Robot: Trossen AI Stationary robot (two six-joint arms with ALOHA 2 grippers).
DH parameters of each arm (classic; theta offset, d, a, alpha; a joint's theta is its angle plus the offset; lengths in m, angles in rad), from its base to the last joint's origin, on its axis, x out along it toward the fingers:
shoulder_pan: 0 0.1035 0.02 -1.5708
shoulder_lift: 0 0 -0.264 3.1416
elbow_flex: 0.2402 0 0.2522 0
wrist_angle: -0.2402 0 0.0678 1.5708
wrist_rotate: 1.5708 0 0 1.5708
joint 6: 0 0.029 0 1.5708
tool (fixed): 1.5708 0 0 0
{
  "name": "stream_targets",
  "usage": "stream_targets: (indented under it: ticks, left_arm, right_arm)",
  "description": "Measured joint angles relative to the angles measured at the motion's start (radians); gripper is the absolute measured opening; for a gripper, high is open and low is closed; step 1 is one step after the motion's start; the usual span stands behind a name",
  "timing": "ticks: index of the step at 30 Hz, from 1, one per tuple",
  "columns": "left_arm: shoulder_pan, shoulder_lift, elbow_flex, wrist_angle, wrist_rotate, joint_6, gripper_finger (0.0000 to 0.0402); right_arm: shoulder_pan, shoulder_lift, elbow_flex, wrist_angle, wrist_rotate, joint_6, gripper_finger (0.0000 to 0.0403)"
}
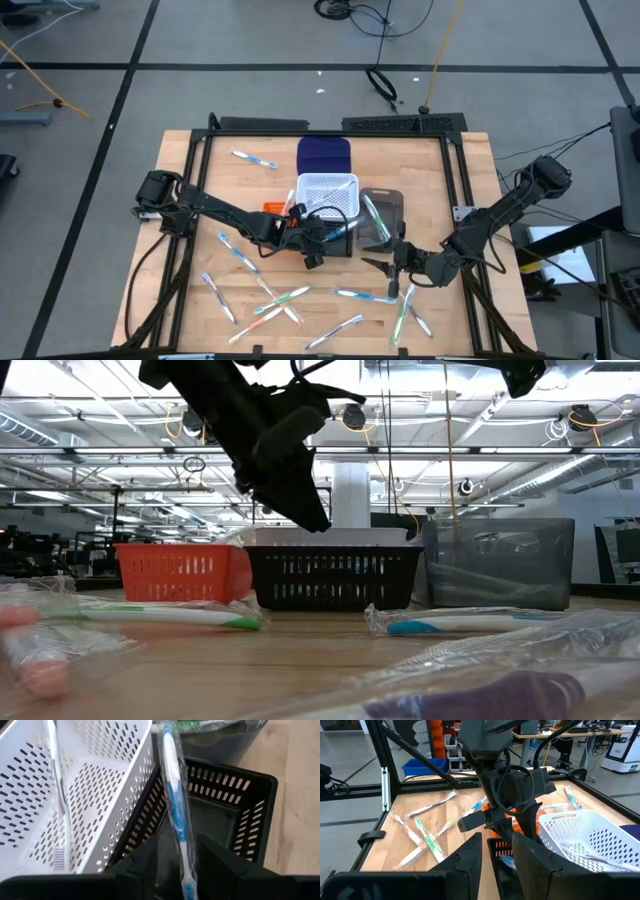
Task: Pick & Place Toothbrushes
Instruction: Put the blue toothbrush into the black basket
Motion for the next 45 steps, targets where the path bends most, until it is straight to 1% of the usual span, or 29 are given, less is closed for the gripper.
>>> stream_targets:
  ticks: [4,7,11,16,20,32,36,38,45]
  left_arm:
    - [0.000,0.000,0.000,0.016,0.000,0.024,0.0135]
    - [0.000,0.000,0.000,0.016,0.000,0.024,0.0132]
    - [0.000,0.000,0.000,0.022,0.000,0.024,0.0132]
    - [0.000,0.000,0.000,0.023,0.000,0.024,0.0132]
    - [0.000,0.000,0.000,0.023,0.000,0.024,0.0132]
    - [0.000,0.000,0.000,0.023,0.000,0.024,0.0132]
    - [0.000,-0.001,0.000,0.023,0.000,0.023,0.0132]
    - [0.000,-0.001,0.000,0.023,0.000,0.023,0.0131]
    - [0.000,-0.001,0.000,0.023,0.001,0.023,0.0131]
  right_arm:
    - [0.000,0.000,0.000,0.000,-0.003,0.041,0.0100]
    - [-0.001,0.023,0.000,0.000,-0.094,0.091,0.0100]
    - [0.000,0.098,0.000,0.016,-0.234,0.162,0.0100]
    - [0.034,0.209,-0.001,0.099,-0.303,0.224,0.0100]
    - [0.055,0.272,-0.001,0.109,-0.385,0.240,0.0100]
    - [0.068,0.378,-0.001,0.054,-0.387,0.322,0.0100]
    - [0.068,0.394,-0.001,-0.016,-0.384,0.360,0.0100]
    - [0.068,0.398,-0.001,-0.056,-0.365,0.383,0.0100]
    - [0.071,0.420,0.000,-0.074,-0.362,0.411,0.0100]
